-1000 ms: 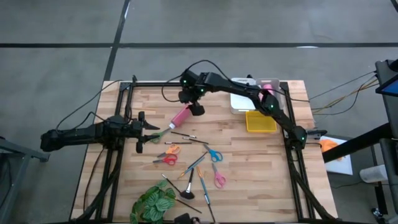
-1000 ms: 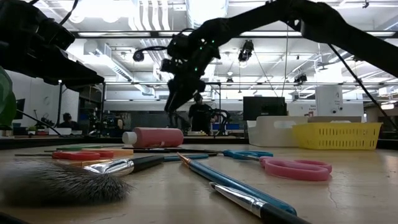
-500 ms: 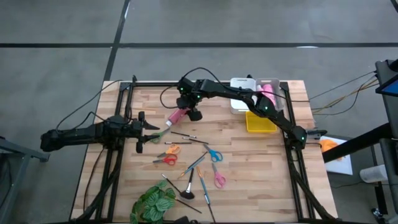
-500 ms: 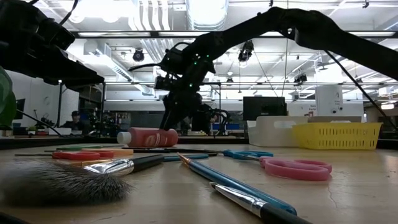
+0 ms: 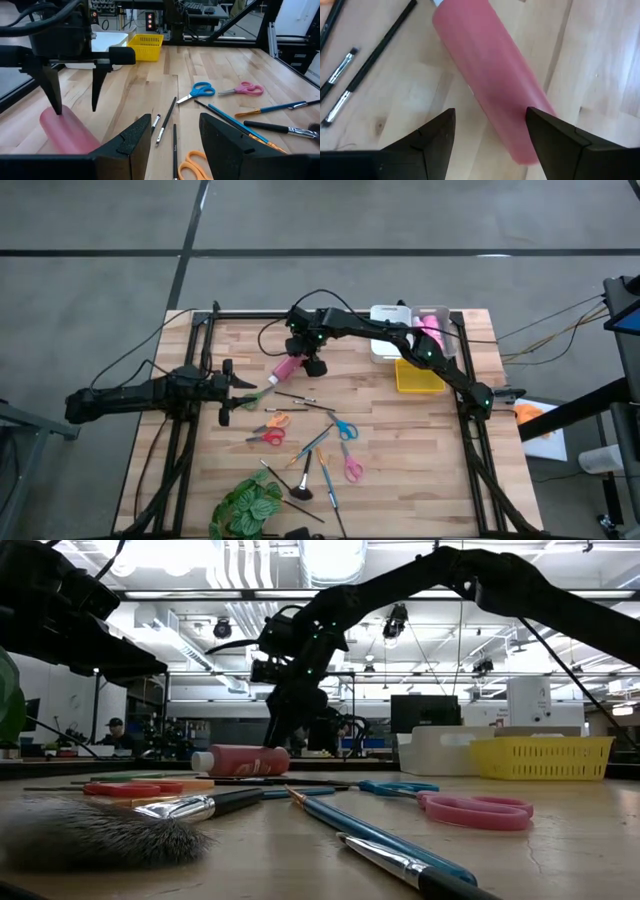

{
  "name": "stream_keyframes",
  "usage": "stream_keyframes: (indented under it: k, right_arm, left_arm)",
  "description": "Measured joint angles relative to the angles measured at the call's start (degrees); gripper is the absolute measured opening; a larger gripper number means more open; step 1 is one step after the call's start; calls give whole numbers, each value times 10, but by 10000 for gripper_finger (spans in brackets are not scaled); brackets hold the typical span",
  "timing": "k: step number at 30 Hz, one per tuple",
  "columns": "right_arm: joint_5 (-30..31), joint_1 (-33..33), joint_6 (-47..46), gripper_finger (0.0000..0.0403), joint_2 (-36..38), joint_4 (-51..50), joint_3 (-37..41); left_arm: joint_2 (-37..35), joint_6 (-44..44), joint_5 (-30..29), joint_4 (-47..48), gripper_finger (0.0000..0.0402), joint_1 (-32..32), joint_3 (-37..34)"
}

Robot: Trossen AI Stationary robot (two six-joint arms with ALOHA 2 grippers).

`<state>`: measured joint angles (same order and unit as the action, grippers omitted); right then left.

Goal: Pick & Place Paint Supplies
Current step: Put the red paint bottle into the gray bin

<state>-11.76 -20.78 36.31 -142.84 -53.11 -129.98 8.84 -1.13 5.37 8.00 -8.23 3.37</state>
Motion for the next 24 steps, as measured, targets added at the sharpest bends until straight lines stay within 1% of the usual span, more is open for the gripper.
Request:
stream_keyframes:
  k: [4, 10, 14, 16, 20, 22, 24]
  right_arm:
    - [16, 0, -30, 241, 3, -37, -7]
    - [19, 0, -81, 241, 5, -94, -8]
    - [20, 0, -135, 241, 5, -157, -8]
    - [14, -1, -142, 241, 10, -181, -8]
    - [15, 2, -126, 241, 39, -183, -7]
    - [15, 2, -81, 241, 55, -162, -8]
    - [14, 2, -13, 241, 64, -130, -8]
  left_arm:
    - [0, 0, 0, 0, 169, 0, 0]
    - [0, 0, 0, 0, 169, 0, 0]
    - [0, 0, 0, 0, 169, 0, 0]
    - [0, 0, 0, 0, 169, 0, 0]
    - [0, 0, 0, 0, 169, 0, 0]
    - [0, 0, 0, 0, 169, 0, 0]
    - [0, 0, 0, 0, 169, 0, 0]
